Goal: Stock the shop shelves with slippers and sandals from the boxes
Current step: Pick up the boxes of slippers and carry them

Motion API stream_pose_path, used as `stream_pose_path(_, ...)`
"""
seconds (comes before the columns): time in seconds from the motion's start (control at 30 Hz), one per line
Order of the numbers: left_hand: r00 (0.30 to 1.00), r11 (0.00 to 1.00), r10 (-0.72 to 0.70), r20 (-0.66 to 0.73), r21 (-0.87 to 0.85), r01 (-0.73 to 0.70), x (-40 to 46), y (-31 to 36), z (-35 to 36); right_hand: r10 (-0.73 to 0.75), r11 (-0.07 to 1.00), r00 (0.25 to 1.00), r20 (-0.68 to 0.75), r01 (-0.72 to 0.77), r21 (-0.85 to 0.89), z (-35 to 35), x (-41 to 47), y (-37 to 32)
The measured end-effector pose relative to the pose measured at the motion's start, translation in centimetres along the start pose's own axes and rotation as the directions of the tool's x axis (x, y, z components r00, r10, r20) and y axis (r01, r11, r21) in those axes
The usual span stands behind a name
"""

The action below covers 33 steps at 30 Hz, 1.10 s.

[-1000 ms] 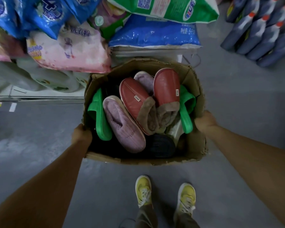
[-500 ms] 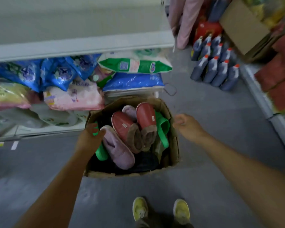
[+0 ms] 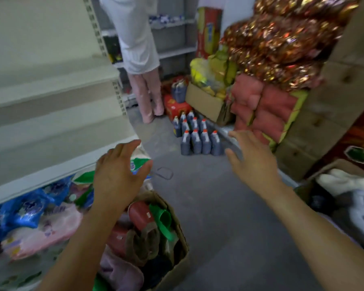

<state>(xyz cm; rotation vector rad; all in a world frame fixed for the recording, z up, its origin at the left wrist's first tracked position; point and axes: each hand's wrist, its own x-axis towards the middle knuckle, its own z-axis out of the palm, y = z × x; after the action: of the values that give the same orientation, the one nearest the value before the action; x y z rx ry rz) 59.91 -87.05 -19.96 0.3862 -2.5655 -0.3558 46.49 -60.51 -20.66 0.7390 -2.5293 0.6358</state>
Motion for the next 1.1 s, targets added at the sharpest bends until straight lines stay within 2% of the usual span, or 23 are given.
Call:
stream_pose_path(0.17, 0.981, 0.98, 0.189, -0.05, -0.057, -0.191, 4.0, 8.3, 0.6, 0.094, 0.975, 0.986, -0.137, -0.119, -0.188, -7.4, -1.6, 6.3)
stream_pose_path(0.33, 0.938, 0.929, 0.338, -0.083, -0.132, -0.346, 5.1, 18.1, 4.3, 0.119, 0.929, 0.962, -0.244, -0.195, -0.315, -14.2, -4.7, 13.4)
stream_pose_path(0.57, 0.864, 0.83, 0.503, 0.003, -0.282, -0.482, 5.4, 32.4, 13.2, 0.313, 0.818, 0.921, -0.23, -0.385, -0.428, -23.1, -11.5, 27.2)
stream_pose_path(0.67, 0.827, 0.791, 0.561, 0.045, -0.326, -0.518, 4.7, 38.7, 16.8, 0.421, 0.757, 0.875, -0.238, -0.484, -0.439, -26.3, -14.8, 32.7)
stream_pose_path(0.8, 0.771, 0.757, 0.621, 0.143, -0.367, -0.541, 4.0, 45.7, 21.7, 0.594, 0.648, 0.776, -0.212, -0.617, -0.446, -29.1, -18.2, 39.1)
stream_pose_path(0.9, 0.739, 0.738, 0.646, 0.191, -0.403, -0.54, 4.1, 50.1, 25.1, 0.648, 0.597, 0.737, -0.194, -0.649, -0.472, -30.0, -19.6, 43.6)
stream_pose_path(1.1, 0.685, 0.72, 0.681, 0.259, -0.409, -0.561, 6.7, 56.6, 32.5, 0.721, 0.567, 0.686, -0.096, -0.665, -0.486, -28.7, -18.8, 52.9)
